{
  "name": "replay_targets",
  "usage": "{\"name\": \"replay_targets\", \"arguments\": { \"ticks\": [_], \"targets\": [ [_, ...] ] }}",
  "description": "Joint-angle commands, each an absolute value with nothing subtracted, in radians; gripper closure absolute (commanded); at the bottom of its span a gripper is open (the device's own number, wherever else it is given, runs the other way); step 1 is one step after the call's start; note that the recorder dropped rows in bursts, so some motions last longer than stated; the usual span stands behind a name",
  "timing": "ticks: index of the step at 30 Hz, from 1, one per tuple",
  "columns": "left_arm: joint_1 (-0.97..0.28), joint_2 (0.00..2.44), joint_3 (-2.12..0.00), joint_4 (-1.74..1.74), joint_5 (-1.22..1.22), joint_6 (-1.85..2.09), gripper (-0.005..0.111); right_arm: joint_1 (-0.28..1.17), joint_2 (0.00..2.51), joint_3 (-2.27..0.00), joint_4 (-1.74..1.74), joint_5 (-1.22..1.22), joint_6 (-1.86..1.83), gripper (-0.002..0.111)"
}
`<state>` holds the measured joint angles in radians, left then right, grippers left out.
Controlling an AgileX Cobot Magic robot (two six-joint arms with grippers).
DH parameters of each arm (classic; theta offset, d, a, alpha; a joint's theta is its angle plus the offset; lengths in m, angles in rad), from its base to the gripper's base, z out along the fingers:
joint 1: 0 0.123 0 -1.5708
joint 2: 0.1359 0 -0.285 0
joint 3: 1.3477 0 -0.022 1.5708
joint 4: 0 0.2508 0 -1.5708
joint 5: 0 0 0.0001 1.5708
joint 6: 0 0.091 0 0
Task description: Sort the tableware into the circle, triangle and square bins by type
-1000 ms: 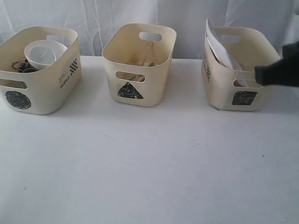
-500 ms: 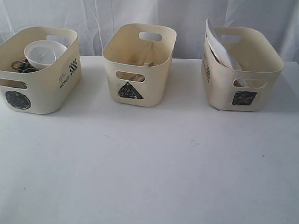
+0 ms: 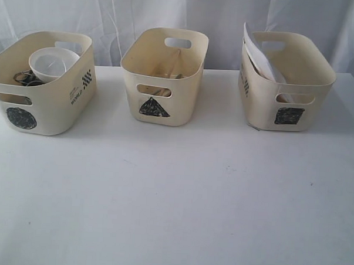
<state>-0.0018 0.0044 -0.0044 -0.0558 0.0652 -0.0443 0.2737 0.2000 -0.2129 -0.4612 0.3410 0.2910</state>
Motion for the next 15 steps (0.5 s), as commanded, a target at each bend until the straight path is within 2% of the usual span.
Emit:
{"name": "replay_targets", "arguments": {
  "ticks": [1, 8, 15],
  "targets": [
    [-0.001, 0.0, 0.0, -0.054, 0.06, -0.049, 0.107, 0.269, 0.119, -0.143, -0.362, 0.329, 0.195, 0.108],
    [-0.001, 0.0, 0.0, -0.054, 0.06, -0.049, 0.107, 0.269, 0.0, -0.051, -0.224, 0.304, 0.048, 0.108],
    [-0.001, 0.0, 0.0, -0.054, 0.06, -0.049, 0.107, 0.269, 0.0, 0.0, -0.176, 0.254, 0.016, 0.108]
  ]
}}
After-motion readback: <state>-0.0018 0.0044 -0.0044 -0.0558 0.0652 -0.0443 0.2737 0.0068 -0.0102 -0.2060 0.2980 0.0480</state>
